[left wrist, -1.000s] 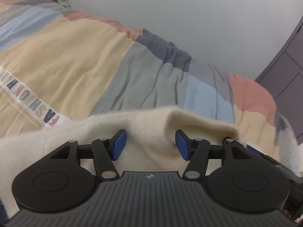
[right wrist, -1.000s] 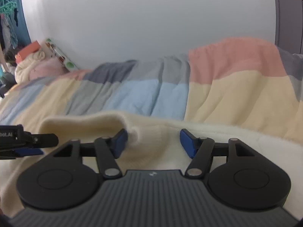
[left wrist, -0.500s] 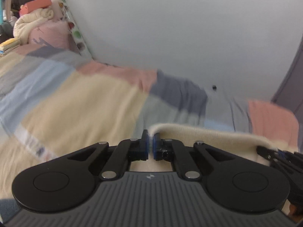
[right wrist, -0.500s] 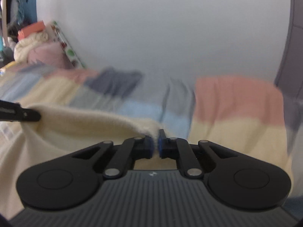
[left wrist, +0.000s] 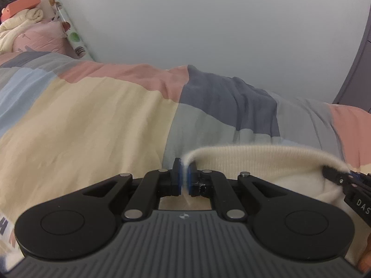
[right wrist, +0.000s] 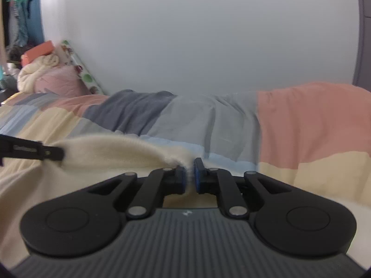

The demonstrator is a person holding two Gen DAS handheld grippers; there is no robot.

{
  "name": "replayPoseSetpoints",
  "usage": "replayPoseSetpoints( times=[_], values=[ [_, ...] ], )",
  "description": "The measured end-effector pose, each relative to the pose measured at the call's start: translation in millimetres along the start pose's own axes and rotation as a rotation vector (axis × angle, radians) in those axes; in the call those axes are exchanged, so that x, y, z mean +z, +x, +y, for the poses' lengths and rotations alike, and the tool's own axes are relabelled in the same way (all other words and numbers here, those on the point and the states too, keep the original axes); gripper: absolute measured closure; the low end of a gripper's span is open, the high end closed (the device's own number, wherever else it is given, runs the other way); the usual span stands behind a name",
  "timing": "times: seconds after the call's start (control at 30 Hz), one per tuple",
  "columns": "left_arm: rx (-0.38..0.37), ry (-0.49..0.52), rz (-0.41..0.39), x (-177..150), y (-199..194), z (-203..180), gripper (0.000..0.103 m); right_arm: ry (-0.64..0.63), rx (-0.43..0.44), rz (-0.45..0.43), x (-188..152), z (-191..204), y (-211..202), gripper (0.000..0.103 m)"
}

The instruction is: Fold large clothes

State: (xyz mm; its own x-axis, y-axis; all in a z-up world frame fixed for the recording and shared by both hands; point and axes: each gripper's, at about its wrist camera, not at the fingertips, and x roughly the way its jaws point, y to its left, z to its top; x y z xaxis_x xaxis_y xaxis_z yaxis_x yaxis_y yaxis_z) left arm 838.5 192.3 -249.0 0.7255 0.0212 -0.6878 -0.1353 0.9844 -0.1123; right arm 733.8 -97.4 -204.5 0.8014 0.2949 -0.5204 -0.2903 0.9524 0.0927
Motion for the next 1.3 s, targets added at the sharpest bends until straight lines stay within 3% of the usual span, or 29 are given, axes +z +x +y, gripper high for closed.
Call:
replayPoseSetpoints(
  times=[0.13,0.2,0.27,0.47,0.77,0.97,1.17,1.3],
  values=[
    [-0.015,-0.060,0.001,1,-3,3,0.095,-0.015,-0.004,0.012,2,4,0,0.088],
    [-0.003,-0.073,0.003,1,-13,1,0.086,-0.017,-0.012,0.019,3,7,-6,0.087],
    [0.016,-0.095,0.006,0,-27,2,0.068,-0.006,-0.017,0.035,6,6,-13,0.079],
    [0.029,-0.160,-0.011,-13,-96,5,0.067,0.027,-0.005,0.034,8,12,-61,0.076],
    [0.006,-0.277,-0.044,-65,-235,6,0.067,0.047,0.029,-0.006,-7,31,-191,0.076],
    [0.003,-0.260,-0.074,-101,-325,-14,0.067,-0.010,0.056,-0.003,-33,50,-281,0.076],
    [-0.005,-0.209,-0.059,-139,-403,-34,0.067,0.046,0.090,-0.009,-66,60,-354,0.076],
    [-0.110,-0.287,-0.026,-182,-447,-36,0.067,0.047,0.125,0.002,-90,76,-384,0.076]
  ],
)
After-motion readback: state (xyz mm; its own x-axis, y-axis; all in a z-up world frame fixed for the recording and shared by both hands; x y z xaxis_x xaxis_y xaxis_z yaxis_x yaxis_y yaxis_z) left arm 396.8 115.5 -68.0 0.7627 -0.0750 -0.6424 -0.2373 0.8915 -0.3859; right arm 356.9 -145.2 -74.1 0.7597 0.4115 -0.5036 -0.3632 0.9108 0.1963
